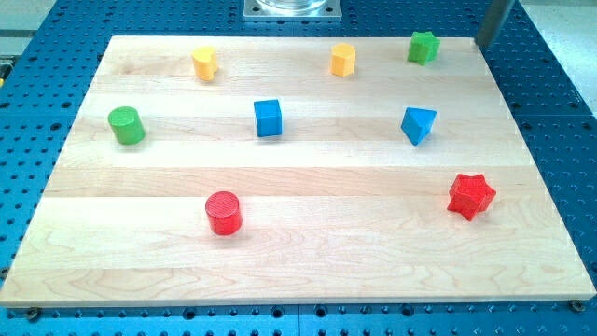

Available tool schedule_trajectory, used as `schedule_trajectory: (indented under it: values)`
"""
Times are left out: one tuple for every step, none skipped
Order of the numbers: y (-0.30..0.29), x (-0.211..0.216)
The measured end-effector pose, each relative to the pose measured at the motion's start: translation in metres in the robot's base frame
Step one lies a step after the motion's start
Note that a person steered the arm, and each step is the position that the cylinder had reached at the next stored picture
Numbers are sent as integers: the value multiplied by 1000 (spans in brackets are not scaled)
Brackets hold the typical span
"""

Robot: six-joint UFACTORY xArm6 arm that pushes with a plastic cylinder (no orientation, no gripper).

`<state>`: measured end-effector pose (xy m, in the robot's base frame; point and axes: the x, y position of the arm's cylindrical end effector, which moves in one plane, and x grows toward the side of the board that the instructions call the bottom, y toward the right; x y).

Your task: Push the heart to the top left side of the cube

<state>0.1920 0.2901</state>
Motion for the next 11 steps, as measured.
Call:
schedule_trajectory:
  values:
    - [-27, 0]
    - [-125, 5]
    - [-195, 14]
    - [-196, 17]
    - [-201, 17]
    - [-267, 18]
    - [-375, 18]
    - [-428, 24]
    - [-427, 67]
    - [-433, 69]
    - [-457, 87]
